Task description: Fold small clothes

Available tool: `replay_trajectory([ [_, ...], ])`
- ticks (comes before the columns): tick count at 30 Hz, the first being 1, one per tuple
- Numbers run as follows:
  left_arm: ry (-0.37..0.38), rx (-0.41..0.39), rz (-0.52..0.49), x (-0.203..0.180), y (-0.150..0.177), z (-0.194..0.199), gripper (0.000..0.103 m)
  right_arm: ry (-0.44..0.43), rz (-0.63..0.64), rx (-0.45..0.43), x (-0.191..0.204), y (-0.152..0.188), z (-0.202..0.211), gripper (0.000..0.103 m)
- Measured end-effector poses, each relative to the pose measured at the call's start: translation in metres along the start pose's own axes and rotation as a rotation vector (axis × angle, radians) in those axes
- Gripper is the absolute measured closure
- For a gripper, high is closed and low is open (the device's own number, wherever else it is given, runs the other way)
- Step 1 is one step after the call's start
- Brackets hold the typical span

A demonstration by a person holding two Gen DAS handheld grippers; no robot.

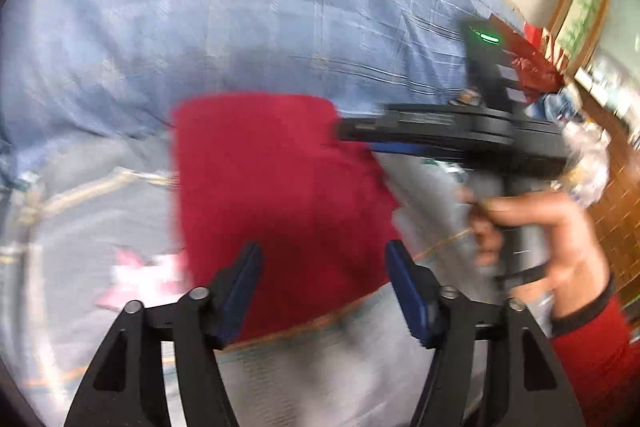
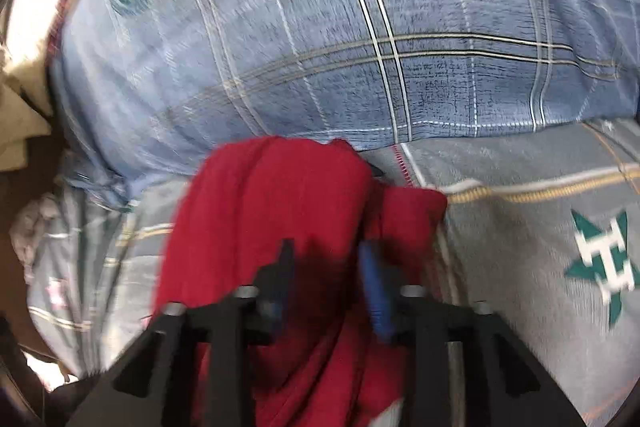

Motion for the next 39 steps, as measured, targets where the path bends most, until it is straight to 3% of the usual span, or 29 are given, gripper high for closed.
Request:
replay_trajectory([
  [1,-0.046,0.007,-0.013,0.007,0.006,0.006,0.038,-0.045,-0.002,-0.001,0.001,0.007,0.011,0.043],
  [2,-0.111,0.025,-0.026,0.018,0.015,0.011,0.038,-0.070,0.007,0.000,0.002,0.012,0.020,0.039],
  [4,-0.162,0.044,-0.023,0.029,0.025,0.016,0.038,-0.082,0.039,0.011,0.007,0.028,0.029,0.037],
  [9,-0.155,0.074,0.078,0.043,0.036,0.010,0.038,-0.035,0.052,0.060,0.014,0.054,0.010,0.033],
  [10,-0.160,0.077,0.077,0.044,0.038,0.008,0.038,-0.030,0.050,0.069,0.014,0.055,0.004,0.045],
  [11,-0.162,0.074,0.073,0.044,0.039,0.008,0.038,-0.013,0.072,0.062,0.017,0.055,-0.001,0.076],
  [16,-0.169,0.029,0.073,0.047,0.045,-0.006,0.038,0.041,0.123,-0.049,0.009,0.062,0.027,0.085],
  [19,-0.157,0.056,0.107,0.051,0.049,-0.025,0.038,0.093,0.081,-0.005,-0.016,0.066,0.014,0.085],
  [21,-0.165,0.057,0.089,0.052,0.048,-0.031,0.038,0.079,0.055,-0.006,-0.019,0.067,0.017,0.082],
  [23,-0.184,0.043,0.072,0.051,0.043,-0.034,0.038,0.101,0.072,-0.056,-0.014,0.066,0.037,0.068],
  [24,-0.187,0.040,0.072,0.052,0.041,-0.036,0.038,0.132,0.092,-0.098,-0.010,0.065,0.047,0.066],
  [25,-0.186,0.040,0.074,0.053,0.038,-0.040,0.038,0.161,0.129,-0.151,-0.002,0.064,0.058,0.066],
  [27,-0.191,0.044,0.076,0.053,0.036,-0.048,0.038,0.131,0.174,-0.172,0.013,0.063,0.065,0.066],
  [30,-0.213,0.058,0.059,0.053,0.037,-0.059,0.037,0.068,0.189,-0.133,0.028,0.062,0.052,0.066],
  [35,-0.222,0.069,0.046,0.052,0.038,-0.069,0.033,0.143,0.219,-0.106,0.019,0.063,0.005,0.068],
  [39,-0.220,0.069,0.054,0.054,0.037,-0.070,0.031,0.099,0.171,-0.125,0.012,0.060,0.008,0.068],
])
Point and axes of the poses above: each gripper's, at about its wrist camera, not at the fingertips, and z roughly against the way its jaws point, x to its left, y to its underside, the point moved 4 cm from there along -z, roughly the way its jaws point, and after that the axes turned 15 degrees about -z, right-handed, at the moved point
